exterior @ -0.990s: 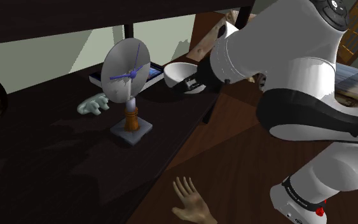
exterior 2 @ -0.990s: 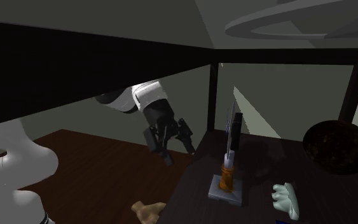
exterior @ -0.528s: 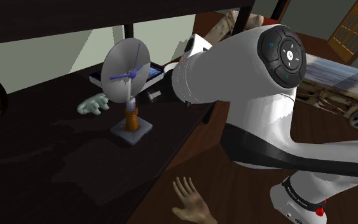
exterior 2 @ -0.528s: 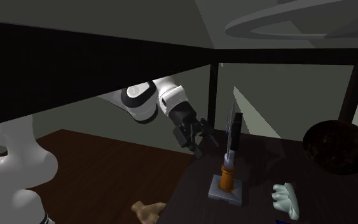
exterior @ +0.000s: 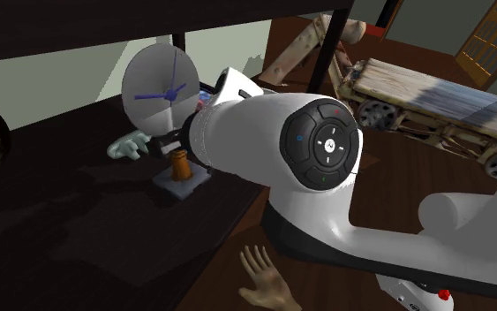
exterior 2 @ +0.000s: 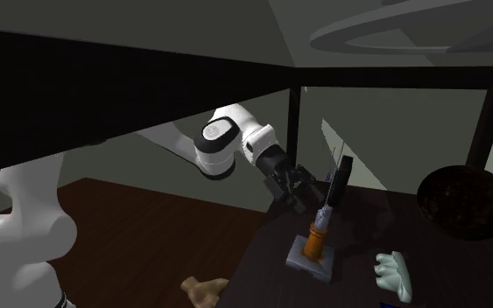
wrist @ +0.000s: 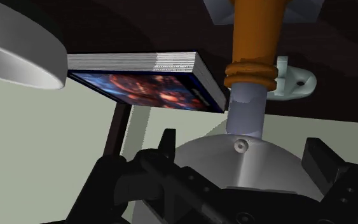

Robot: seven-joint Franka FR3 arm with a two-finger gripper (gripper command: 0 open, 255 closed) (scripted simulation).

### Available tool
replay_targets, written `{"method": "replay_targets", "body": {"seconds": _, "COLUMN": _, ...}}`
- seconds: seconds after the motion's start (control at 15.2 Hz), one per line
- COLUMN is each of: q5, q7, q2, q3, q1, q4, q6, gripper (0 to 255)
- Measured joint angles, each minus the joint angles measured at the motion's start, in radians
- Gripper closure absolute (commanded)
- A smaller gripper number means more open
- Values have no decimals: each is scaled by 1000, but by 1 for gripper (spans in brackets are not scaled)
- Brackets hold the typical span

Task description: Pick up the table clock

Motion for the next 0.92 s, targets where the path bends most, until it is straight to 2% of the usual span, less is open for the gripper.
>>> {"method": "replay_targets", "body": {"seconds": 0.33, "q5": 5, "q7": 31, "q2": -25, "q3": 43, "q1": -30, "q4": -29, "q6": 46, "gripper": 0}}
{"method": "replay_targets", "body": {"seconds": 0.4, "q5": 6, "q7": 33, "q2": -26, "q3": 46, "q1": -32, "q4": -31, "q6": 49, "gripper": 255}}
{"method": "replay_targets", "body": {"seconds": 0.92, "q5": 6, "q7": 35, "q2": -28, "q3": 48, "q1": -32, "q4": -31, "q6": 52, "gripper": 255}}
